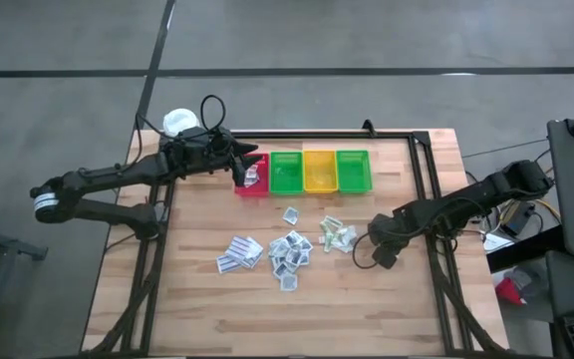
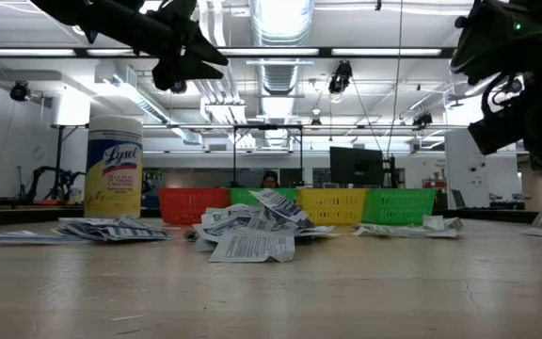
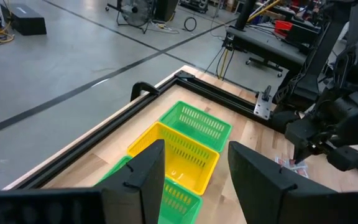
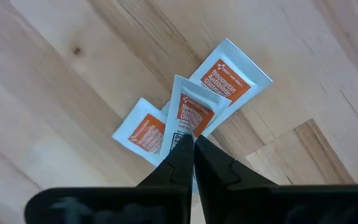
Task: Pick & Place First Aid Supplies
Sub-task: Put the ointment pack into the red bin
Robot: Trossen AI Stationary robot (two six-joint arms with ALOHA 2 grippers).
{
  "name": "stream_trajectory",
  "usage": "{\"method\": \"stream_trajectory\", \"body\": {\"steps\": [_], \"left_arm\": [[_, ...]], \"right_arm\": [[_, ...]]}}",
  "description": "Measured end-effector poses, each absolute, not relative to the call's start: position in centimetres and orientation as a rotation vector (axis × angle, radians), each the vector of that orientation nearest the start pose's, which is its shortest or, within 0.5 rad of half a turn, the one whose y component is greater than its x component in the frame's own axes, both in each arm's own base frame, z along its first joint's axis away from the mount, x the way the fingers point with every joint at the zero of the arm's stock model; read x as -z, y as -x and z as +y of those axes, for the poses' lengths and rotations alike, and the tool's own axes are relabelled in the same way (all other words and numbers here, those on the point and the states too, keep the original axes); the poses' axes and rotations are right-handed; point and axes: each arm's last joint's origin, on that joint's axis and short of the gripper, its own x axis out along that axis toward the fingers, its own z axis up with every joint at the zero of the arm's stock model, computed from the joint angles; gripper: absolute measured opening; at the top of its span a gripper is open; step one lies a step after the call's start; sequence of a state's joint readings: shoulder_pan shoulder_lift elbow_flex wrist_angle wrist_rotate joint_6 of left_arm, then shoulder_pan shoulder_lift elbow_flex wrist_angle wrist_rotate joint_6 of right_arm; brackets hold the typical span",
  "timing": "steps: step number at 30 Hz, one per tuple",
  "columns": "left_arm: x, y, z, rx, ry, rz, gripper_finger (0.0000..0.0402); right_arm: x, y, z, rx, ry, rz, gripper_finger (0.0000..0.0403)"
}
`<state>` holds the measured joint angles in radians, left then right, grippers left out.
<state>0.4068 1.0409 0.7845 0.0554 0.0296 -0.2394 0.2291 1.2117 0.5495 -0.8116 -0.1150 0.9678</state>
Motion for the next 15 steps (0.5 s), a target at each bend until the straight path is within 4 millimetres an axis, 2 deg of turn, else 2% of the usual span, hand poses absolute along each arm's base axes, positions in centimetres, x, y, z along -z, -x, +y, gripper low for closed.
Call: {"method": "stream_trajectory", "body": {"steps": [8,15], "left_arm": [[-30.8,-21.5,9.1,-0.386,0.281,0.152,0.017],[-30.8,-21.5,9.0,-0.356,0.283,0.154,0.017]], "right_arm": [[-17.2,-15.3,3.9,0.39,-0.757,1.351,0.0008],[-20.4,-14.9,3.8,0.153,-0.753,1.068,0.0008]]}}
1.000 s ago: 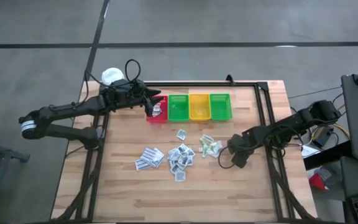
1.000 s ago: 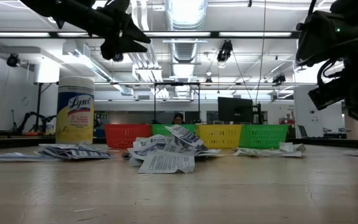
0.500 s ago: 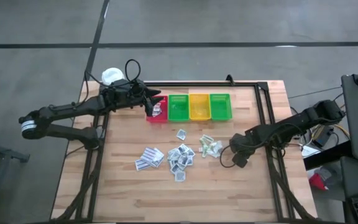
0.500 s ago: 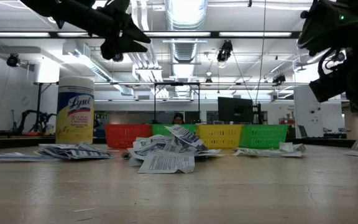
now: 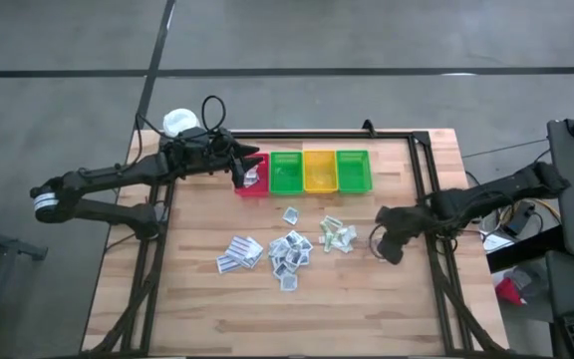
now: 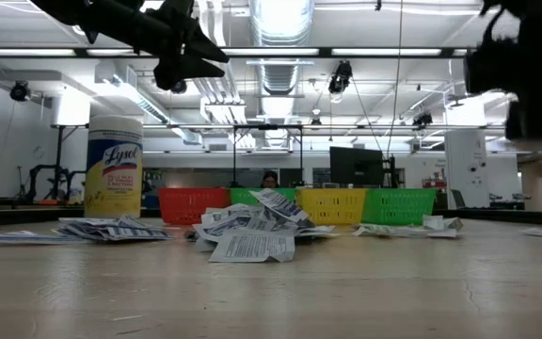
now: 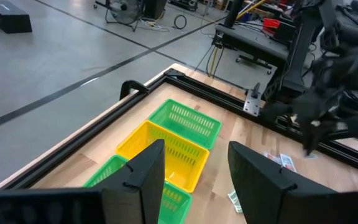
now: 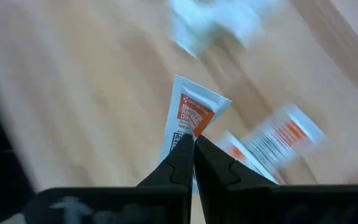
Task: Pick & Place First Aid Supplies
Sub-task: Put the ointment pack into the red bin
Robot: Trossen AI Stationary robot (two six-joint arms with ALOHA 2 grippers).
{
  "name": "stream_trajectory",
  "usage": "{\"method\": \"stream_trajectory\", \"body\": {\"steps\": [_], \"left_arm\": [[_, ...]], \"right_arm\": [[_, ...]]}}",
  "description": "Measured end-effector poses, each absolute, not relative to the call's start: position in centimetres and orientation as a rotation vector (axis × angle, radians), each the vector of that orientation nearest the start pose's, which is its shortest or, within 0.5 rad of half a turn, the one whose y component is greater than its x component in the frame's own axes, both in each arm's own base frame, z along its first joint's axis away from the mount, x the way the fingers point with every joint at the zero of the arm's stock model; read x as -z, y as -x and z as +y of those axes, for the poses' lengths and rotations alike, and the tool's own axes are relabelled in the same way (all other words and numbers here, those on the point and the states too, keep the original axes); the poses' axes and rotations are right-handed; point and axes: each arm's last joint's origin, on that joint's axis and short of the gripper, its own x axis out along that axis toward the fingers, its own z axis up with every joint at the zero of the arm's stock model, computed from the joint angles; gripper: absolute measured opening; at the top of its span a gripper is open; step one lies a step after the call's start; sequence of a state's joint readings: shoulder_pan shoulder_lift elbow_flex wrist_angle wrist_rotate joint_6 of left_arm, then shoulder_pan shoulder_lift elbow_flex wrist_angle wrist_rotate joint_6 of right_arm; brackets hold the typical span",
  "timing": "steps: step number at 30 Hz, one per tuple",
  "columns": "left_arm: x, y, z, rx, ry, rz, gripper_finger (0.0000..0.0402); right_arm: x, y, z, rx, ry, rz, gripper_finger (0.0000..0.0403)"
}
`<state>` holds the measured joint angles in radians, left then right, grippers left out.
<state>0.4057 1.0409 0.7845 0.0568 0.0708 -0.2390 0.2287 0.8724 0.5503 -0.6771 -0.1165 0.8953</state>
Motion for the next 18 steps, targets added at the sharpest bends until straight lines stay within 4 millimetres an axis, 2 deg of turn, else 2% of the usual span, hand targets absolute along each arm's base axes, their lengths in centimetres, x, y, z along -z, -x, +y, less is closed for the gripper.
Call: {"method": "stream_trajectory", "body": {"steps": [10,14,18], "left_arm": [[-30.8,-21.5,9.0,-0.355,0.283,0.154,0.017],[-30.8,-21.5,9.0,-0.355,0.282,0.151,0.017],[-30.8,-21.5,9.0,-0.354,0.282,0.151,0.017]], "right_arm": [[-26.1,-14.7,3.8,-0.172,-0.715,0.499,0.0008],[-27.9,-14.3,3.7,-0.251,-0.669,0.325,0.0008],[-28.9,-14.0,3.6,-0.291,-0.616,0.223,0.0008]]}}
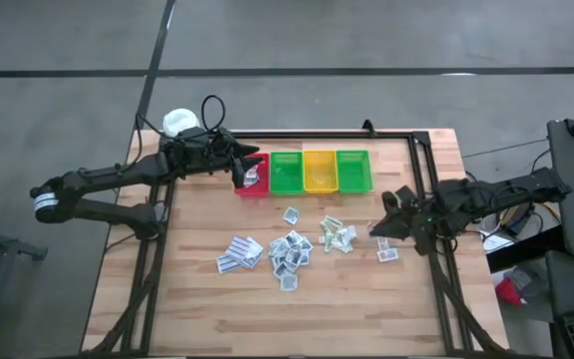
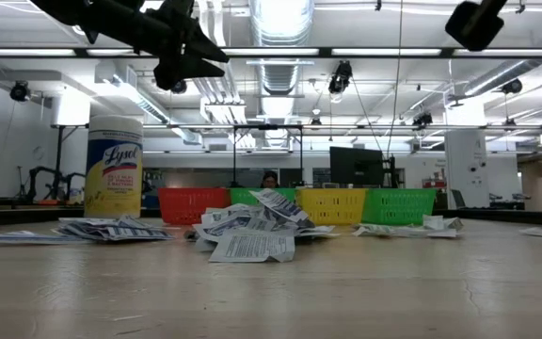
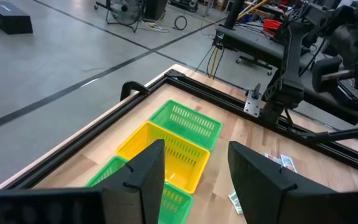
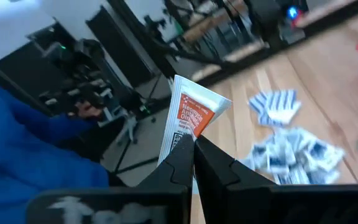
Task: Pick & Place First Aid Supplies
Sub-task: Put the ointment pack into the red bin
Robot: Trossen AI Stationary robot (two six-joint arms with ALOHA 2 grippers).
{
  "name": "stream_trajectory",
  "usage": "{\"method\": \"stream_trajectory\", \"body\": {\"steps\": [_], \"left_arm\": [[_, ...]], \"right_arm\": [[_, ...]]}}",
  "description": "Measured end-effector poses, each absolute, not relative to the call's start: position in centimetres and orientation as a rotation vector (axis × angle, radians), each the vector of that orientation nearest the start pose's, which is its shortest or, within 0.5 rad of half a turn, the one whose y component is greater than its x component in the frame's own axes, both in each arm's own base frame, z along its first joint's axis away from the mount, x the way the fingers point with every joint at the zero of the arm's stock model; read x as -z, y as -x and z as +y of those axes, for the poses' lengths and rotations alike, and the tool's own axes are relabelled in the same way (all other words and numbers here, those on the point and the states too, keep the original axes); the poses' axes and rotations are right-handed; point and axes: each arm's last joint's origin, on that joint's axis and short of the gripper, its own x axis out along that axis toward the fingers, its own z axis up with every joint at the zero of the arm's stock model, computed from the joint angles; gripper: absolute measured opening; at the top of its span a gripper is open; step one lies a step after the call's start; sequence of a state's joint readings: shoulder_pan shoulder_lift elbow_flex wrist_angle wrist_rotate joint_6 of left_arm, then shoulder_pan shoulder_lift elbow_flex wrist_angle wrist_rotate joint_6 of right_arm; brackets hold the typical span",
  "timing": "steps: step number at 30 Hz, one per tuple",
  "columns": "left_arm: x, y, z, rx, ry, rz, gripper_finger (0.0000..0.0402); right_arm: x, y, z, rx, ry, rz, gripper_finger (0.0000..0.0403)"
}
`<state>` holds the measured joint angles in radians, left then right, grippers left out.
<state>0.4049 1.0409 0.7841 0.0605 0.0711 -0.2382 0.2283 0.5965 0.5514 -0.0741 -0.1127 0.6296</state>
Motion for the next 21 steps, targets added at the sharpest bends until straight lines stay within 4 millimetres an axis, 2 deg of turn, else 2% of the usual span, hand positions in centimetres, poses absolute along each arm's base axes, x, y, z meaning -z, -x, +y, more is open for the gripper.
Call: {"method": "stream_trajectory", "body": {"steps": [6,9,15,21], "left_arm": [[-30.8,-21.6,9.0,-0.337,0.284,0.154,0.017],[-30.8,-21.6,8.9,-0.334,0.285,0.154,0.017],[-30.8,-21.7,8.7,-0.321,0.298,0.152,0.017],[-31.3,-22.0,8.1,-0.263,0.294,0.102,0.017]], "right_arm": [[-29.0,-14.0,3.6,-0.294,-0.61,0.209,0.0008],[-28.9,-14.2,3.5,-0.234,-0.613,0.204,0.0008],[-27.8,-15.7,2.8,0.115,-0.572,0.168,0.0008],[-27.3,-18.5,2.3,0.381,-0.417,0.202,0.0008]]}}
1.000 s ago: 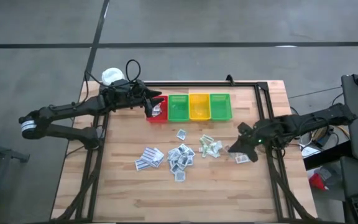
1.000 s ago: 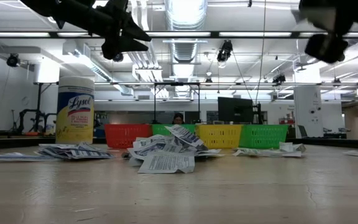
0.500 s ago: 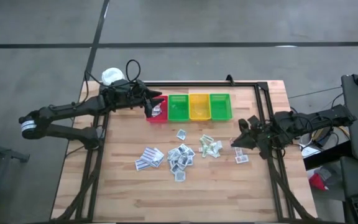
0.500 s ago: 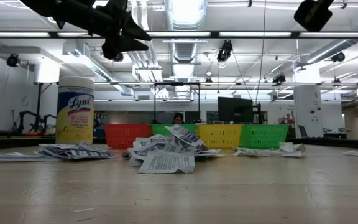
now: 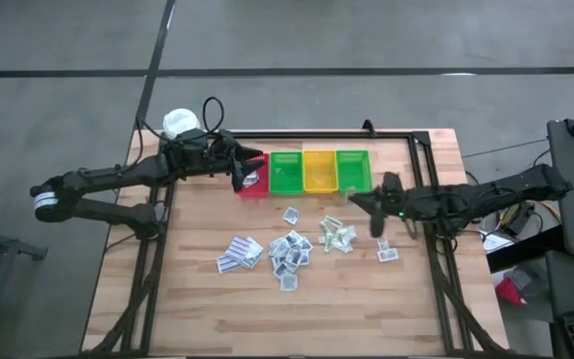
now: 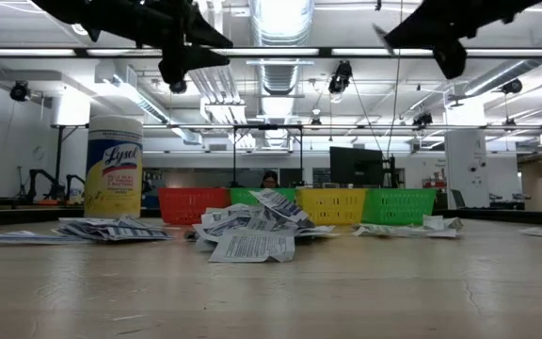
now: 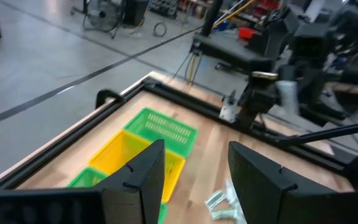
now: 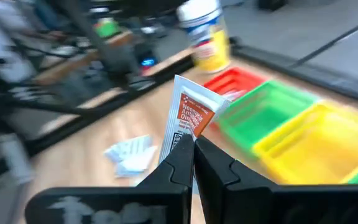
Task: Pick & Place First Aid Supplies
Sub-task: Put the ointment pack into the red bin
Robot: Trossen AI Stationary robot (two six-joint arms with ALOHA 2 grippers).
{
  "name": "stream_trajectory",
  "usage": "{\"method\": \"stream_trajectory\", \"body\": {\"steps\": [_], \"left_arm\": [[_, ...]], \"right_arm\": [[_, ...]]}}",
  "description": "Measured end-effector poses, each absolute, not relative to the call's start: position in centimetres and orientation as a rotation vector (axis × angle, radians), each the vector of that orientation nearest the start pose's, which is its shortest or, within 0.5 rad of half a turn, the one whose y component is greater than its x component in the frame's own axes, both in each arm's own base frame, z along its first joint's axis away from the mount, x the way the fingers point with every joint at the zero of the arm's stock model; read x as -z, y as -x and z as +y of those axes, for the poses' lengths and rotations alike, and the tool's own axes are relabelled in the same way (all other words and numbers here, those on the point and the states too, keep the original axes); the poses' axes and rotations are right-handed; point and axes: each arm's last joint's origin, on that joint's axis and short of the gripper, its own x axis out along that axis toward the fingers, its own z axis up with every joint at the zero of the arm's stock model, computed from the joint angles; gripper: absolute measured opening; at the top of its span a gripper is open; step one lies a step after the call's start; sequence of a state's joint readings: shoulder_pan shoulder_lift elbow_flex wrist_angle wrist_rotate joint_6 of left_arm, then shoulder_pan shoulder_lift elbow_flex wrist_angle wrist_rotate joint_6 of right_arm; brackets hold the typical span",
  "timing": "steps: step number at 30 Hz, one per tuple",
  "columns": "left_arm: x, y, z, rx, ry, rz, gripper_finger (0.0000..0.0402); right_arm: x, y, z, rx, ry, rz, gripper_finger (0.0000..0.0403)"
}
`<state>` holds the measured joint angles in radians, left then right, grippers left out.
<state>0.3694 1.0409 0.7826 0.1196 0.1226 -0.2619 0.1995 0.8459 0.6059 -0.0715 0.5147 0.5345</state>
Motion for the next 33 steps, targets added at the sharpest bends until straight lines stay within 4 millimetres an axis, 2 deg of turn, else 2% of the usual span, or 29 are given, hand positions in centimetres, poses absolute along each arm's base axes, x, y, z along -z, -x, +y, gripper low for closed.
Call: {"method": "stream_trajectory", "body": {"steps": [7,16,27,33], "left_arm": [[-32.0,-22.3,7.5,-0.223,0.276,0.038,0.017],[-32.1,-22.5,7.1,-0.203,0.278,0.028,0.017],[-31.7,-22.8,7.2,-0.219,0.288,0.047,0.017],[-31.2,-23.1,7.2,-0.224,0.287,0.072,0.017]], "right_arm": [[-28.8,-23.4,1.3,0.493,-0.118,0.293,0.0008],[-30.6,-30.3,-0.7,0.536,0.24,0.419,0.0008],[-32.1,-36.6,-1.7,0.511,0.468,0.503,0.0008],[-32.5,-39.2,-2.1,0.526,0.49,0.547,0.0008]]}}
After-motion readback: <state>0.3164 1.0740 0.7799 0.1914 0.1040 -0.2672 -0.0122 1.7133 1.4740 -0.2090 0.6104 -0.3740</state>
